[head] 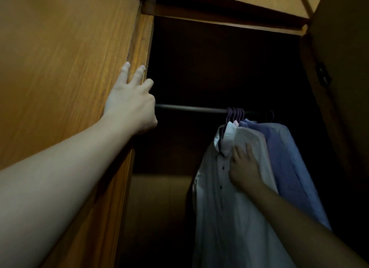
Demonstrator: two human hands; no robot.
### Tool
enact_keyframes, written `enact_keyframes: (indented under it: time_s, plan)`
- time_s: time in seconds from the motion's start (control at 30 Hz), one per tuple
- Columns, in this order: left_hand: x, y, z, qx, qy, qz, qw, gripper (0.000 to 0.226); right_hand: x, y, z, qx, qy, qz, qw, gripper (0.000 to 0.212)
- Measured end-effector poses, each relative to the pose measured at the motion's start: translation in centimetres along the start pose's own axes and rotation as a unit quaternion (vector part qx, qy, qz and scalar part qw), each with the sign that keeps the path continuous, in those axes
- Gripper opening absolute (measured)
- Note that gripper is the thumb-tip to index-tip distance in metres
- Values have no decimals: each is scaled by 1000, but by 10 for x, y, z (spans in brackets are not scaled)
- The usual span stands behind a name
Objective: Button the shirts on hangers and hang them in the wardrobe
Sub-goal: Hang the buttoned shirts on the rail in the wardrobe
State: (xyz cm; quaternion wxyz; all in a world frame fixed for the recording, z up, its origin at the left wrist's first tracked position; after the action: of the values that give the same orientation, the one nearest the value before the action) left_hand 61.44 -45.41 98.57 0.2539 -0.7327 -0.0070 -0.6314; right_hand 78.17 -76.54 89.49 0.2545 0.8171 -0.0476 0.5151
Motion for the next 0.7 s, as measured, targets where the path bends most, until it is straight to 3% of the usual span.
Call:
enact_keyframes:
  time_s: [0.1,0.2,0.33,0.4,0.43,0.5,0.57,0.63,0.7]
  plan:
    - [-1,0,-1,-6,-4,1,1000,49,-44,-13,30,-16,-37,-1,999,48]
    - [-2,0,1,-7,-10,4,1000,50,-93,-23,64,-48,-207,-9,977,54]
    - [-6,1,-2,-10,-6,18,1000,54,-176,-56,89,39,-481,-36,875,88]
    - [-6,-1,-2,-23,-3,21,1000,56,-194,-68,75,140,-527,-27,838,92]
    - [-6,-1,-3,-30,-1,19,999,58,-192,-71,61,194,-503,-37,842,80]
    - [-7,-4,-3,-60,4,13,998,59,-169,-68,23,278,-374,-73,882,58]
    - [-12,-5,-6,-115,37,12,993,52,-135,-47,-12,252,-153,-88,952,45]
    - [-22,-7,-11,-194,85,4,977,41,-110,-14,-50,169,31,-20,985,48]
    - [-33,-10,-13,-272,113,-9,956,40,-102,21,-78,156,72,110,979,65]
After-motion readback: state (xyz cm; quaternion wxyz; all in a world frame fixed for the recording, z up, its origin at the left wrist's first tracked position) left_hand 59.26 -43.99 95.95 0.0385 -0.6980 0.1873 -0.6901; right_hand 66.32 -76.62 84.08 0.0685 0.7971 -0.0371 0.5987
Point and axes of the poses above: each hand's wrist, its own x-axis towards the middle knuckle, its own z-axis out of the palm, y = z × x, the point moved 6 cm from there along x, towards the middle knuckle, and after that the axes turned 3 degrees about x, right-handed, at the moved point
